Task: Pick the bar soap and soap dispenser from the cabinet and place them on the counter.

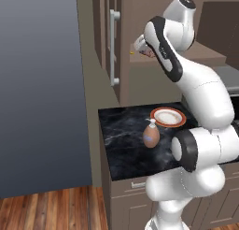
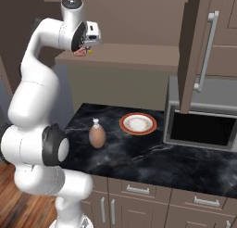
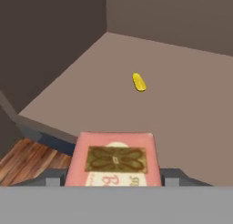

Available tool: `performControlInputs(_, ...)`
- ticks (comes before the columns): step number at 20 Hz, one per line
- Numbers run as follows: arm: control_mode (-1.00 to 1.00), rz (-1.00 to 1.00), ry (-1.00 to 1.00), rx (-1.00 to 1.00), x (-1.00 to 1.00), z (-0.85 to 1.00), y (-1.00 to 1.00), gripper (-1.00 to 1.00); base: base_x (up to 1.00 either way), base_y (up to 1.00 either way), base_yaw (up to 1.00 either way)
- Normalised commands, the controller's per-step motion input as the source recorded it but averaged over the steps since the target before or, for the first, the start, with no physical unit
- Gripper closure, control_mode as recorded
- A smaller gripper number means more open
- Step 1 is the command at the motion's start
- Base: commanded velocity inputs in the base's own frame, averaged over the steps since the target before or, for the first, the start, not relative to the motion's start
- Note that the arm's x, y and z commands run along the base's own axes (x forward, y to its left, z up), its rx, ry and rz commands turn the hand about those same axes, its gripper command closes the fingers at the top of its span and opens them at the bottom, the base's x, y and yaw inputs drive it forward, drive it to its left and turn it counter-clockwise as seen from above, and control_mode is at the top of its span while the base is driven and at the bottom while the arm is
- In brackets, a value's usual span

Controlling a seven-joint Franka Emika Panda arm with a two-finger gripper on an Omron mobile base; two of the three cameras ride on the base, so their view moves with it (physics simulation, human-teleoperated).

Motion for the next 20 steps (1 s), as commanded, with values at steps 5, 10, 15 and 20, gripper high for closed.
performControlInputs(5, -1.0, -0.09, 0.0, 0.01, -0.68, -0.13, -0.62, 1.0, 0.0, 0.0, 0.0)
performControlInputs(10, -1.0, -0.07, 0.0, -0.01, -0.71, -0.26, -0.61, 1.0, 0.0, 0.0, 0.0)
performControlInputs(15, -1.0, -0.08, 0.01, -0.01, -0.71, -0.35, -0.6, 1.0, 0.0, 0.0, 0.0)
performControlInputs(20, -1.0, -0.03, 0.0, -0.01, -0.49, -0.29, -0.47, 1.0, 0.0, 0.0, 0.0)
